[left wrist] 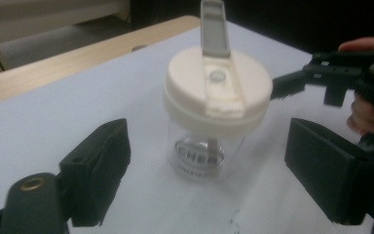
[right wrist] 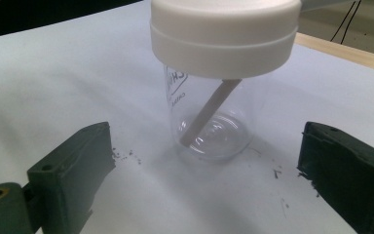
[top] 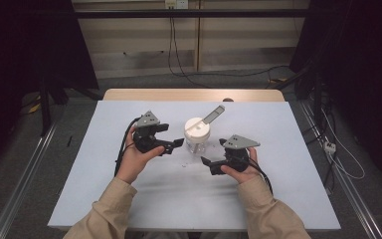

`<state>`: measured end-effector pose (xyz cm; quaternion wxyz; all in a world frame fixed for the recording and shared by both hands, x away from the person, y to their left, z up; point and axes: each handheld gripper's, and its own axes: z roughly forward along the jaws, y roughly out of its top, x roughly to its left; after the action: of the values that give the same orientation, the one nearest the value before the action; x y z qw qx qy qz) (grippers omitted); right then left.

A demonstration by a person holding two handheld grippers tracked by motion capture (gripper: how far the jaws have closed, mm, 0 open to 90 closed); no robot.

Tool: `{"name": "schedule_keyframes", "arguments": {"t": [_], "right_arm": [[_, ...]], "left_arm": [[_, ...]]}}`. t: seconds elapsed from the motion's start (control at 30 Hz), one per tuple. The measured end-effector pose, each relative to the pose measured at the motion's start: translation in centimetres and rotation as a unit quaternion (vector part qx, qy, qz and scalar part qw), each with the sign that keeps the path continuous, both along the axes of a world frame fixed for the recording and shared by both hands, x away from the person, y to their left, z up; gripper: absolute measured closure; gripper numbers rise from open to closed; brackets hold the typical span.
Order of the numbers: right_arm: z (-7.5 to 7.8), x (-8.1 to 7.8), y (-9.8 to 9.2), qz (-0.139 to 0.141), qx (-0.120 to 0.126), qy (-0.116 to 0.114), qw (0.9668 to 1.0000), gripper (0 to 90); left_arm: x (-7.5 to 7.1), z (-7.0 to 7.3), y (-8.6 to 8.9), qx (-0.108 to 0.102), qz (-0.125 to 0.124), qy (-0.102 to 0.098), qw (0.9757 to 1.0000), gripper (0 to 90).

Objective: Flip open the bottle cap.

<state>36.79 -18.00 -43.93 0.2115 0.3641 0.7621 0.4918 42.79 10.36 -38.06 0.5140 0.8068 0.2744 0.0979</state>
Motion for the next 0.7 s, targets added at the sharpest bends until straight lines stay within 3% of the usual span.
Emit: {"name": "schedule_keyframes", "arguments": {"t": [0.07,0.47,0.7], "right_arm": [[0.0,-0.2,-0.2,-0.001,0.001,0.000,1.0000,5.3],[-0.1,-1.8,-1.6,0.001,0.004,0.004,1.0000,5.8],[0.0,-2.5,-2.5,-0.001,0.007,0.002,1.0000,6.0]], "left_arm": [[-0.3,-0.5,0.6,0.010,0.003,0.005,0.9999,14.3],[-1.8,-2.3,3.7,0.002,0.009,0.020,0.9997,11.9],[-2.6,-3.0,5.0,0.009,0.004,0.021,0.9997,9.5]]}}
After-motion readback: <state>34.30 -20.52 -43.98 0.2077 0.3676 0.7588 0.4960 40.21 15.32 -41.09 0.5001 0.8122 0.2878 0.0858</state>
